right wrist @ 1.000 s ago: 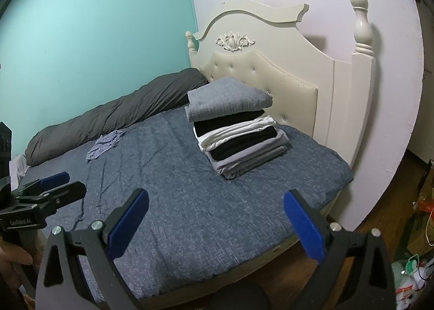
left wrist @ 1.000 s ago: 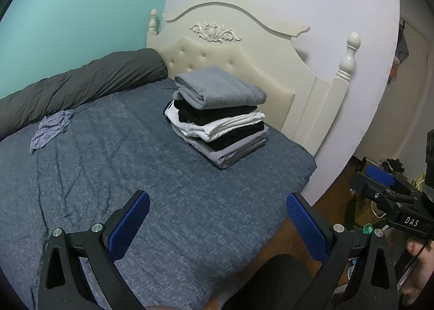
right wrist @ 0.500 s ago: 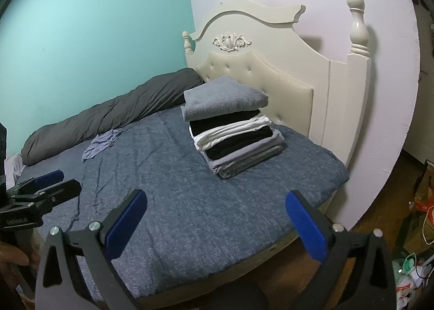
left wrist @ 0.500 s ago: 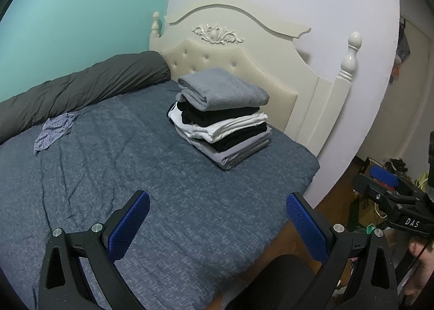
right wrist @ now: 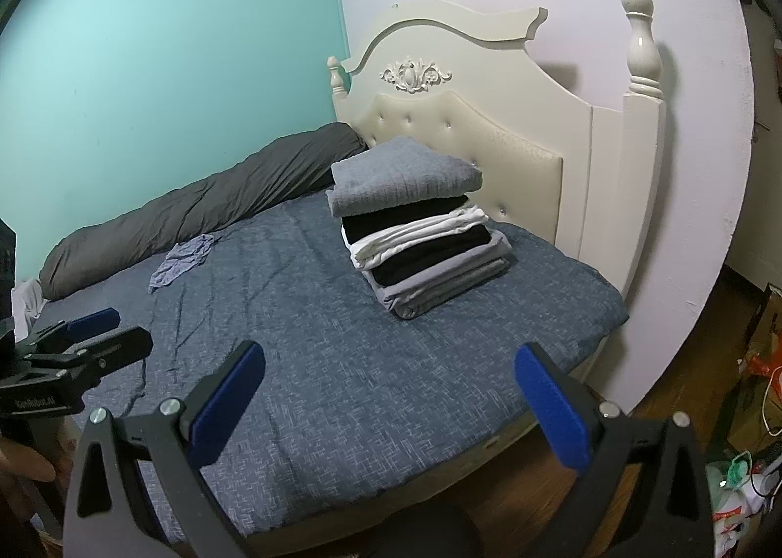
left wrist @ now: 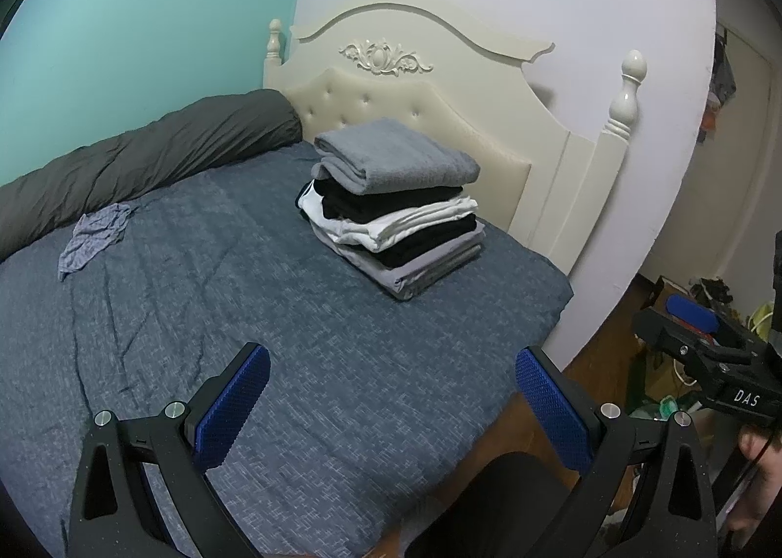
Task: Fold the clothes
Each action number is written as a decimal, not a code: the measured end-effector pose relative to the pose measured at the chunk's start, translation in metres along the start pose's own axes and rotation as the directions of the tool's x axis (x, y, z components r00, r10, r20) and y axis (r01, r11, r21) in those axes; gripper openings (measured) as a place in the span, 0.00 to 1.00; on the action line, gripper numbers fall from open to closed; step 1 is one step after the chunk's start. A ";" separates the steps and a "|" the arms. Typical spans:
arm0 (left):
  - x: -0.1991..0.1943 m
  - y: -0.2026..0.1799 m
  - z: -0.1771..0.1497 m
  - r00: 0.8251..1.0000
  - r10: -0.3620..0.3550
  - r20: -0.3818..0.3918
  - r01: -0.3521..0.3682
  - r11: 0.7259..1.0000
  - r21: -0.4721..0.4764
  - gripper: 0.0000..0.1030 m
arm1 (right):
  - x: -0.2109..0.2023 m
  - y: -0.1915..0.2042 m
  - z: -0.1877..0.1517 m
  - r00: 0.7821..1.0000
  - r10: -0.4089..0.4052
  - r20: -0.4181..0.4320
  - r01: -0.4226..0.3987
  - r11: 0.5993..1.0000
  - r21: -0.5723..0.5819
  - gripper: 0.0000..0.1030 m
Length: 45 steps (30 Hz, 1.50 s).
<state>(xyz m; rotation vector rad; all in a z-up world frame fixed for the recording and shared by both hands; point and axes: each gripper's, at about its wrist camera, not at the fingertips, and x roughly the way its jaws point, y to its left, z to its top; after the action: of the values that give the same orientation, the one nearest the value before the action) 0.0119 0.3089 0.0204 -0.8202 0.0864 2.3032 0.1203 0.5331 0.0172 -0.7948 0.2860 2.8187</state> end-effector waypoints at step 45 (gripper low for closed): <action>-0.002 0.006 -0.003 1.000 0.014 -0.001 -0.014 1.000 -0.013 1.00 | 0.002 0.000 -0.002 1.000 -0.007 -0.017 0.007 1.000 0.001 1.00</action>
<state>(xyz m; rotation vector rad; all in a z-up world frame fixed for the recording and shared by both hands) 0.0112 0.3026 0.0181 -0.8300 0.0782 2.3186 0.1196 0.5326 0.0139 -0.8178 0.2862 2.8061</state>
